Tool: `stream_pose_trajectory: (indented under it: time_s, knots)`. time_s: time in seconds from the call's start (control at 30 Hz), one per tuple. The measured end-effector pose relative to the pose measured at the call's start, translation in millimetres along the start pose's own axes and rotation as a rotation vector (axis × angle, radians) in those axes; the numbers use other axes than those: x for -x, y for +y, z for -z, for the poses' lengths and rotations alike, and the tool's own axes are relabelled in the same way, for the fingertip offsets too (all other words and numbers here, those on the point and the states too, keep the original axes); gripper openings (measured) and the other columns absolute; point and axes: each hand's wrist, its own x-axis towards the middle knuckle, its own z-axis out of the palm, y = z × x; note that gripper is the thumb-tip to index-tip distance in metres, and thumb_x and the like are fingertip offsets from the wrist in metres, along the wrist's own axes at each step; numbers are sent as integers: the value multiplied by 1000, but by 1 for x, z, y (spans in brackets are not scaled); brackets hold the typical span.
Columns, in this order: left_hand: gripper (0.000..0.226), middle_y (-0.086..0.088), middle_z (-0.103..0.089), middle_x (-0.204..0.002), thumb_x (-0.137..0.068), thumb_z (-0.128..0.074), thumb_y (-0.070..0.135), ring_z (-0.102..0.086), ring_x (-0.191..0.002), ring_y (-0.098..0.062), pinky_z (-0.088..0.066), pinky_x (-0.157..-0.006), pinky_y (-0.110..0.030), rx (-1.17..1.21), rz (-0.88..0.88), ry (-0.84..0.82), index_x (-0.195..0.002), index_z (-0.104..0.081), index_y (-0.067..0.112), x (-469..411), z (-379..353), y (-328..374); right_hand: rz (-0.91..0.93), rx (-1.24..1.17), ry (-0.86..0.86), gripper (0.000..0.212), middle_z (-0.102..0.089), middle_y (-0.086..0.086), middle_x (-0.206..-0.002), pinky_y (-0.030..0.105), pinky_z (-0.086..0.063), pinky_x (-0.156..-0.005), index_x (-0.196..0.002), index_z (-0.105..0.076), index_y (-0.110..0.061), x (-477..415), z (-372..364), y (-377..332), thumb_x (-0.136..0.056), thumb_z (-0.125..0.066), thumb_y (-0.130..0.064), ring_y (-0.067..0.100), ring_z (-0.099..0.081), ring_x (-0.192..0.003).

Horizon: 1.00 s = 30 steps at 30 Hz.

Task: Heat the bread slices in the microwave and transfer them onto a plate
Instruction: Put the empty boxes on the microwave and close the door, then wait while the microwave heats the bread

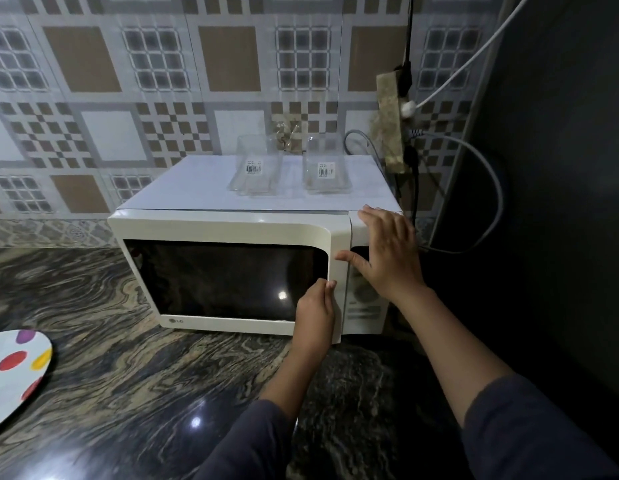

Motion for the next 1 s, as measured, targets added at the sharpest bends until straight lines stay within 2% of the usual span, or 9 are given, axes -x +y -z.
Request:
stream_pose_trajectory:
  time_s: [0.23, 0.4, 0.53, 0.63, 0.73, 0.8, 0.87, 0.93, 1.0]
  knots:
    - [35, 4, -38, -55, -99, -36, 28, -37, -50, -10, -17, -46, -28, -51, 37, 7, -69, -39, 11, -1, -2, 5, 6, -28, 46, 83, -59, 14, -120, 34, -26, -90, -117, -49, -7, -4, -4, 3, -77, -28, -77, 23, -39, -105]
    - [32, -3, -49, -66, -99, -37, 25, -47, -61, -21, -25, -55, -28, -39, 65, -9, -75, -47, 7, -12, -5, 6, -81, -62, 16, 80, -57, 13, -118, 37, -30, -88, -118, -52, -5, -7, -2, -2, -71, -43, -70, 32, -50, -103]
    - [32, -1, -45, -63, -99, -37, 26, -42, -56, -16, -21, -53, -26, -47, 22, -19, -74, -46, 7, -11, -3, 3, -63, -64, 59, 74, -59, 13, -114, 32, -26, -85, -113, -51, -7, -6, -4, 0, -71, -47, -68, 24, -42, -100]
    - [32, 6, -40, -59, -99, -36, 27, -37, -51, -5, -26, -46, -19, -28, 6, -49, -72, -42, 11, -10, 0, 6, -44, -66, 72, 72, -59, 12, -119, 32, -26, -93, -115, -51, -8, -4, -3, 1, -73, -50, -66, 24, -45, -108]
    - [32, 8, -37, -58, -99, -36, 26, -34, -51, -4, -29, -46, -13, -24, -2, -65, -71, -40, 12, -10, 3, 6, -37, -91, 75, 73, -52, 14, -130, 37, -23, -107, -124, -45, -9, 2, -3, 2, -75, -55, -62, 27, -42, -123]
    - [32, 7, -37, -58, -99, -36, 26, -34, -51, -4, -27, -46, -18, -22, 0, -79, -71, -40, 12, -10, 4, 4, -115, -169, 105, 83, -40, 18, -141, 37, -21, -113, -136, -35, -5, 11, -4, 2, -75, -61, -56, 27, -29, -133]
    - [31, 8, -38, -58, -99, -37, 25, -36, -52, -4, -23, -49, -23, -16, 8, -84, -72, -41, 12, -12, 3, 3, -266, -313, 169, 95, -26, 23, -148, 30, -14, -116, -142, -24, 1, 24, -8, 2, -73, -69, -46, 28, -18, -140]
    - [31, 7, -39, -58, -99, -37, 24, -37, -52, -5, -23, -52, -24, -23, -4, -74, -71, -42, 11, -12, 2, 1, -427, -445, 201, 101, -18, 24, -150, 31, -14, -117, -144, -17, 4, 39, -13, 3, -71, -77, -33, 31, -15, -142]
    - [32, 2, -42, -59, -99, -37, 23, -40, -54, -12, -23, -52, -26, -37, -18, -62, -71, -43, 9, -12, 0, -3, -570, -546, 101, 101, -18, 21, -152, 32, -17, -116, -145, -14, 2, 53, -22, 6, -72, -79, -23, 30, -17, -143]
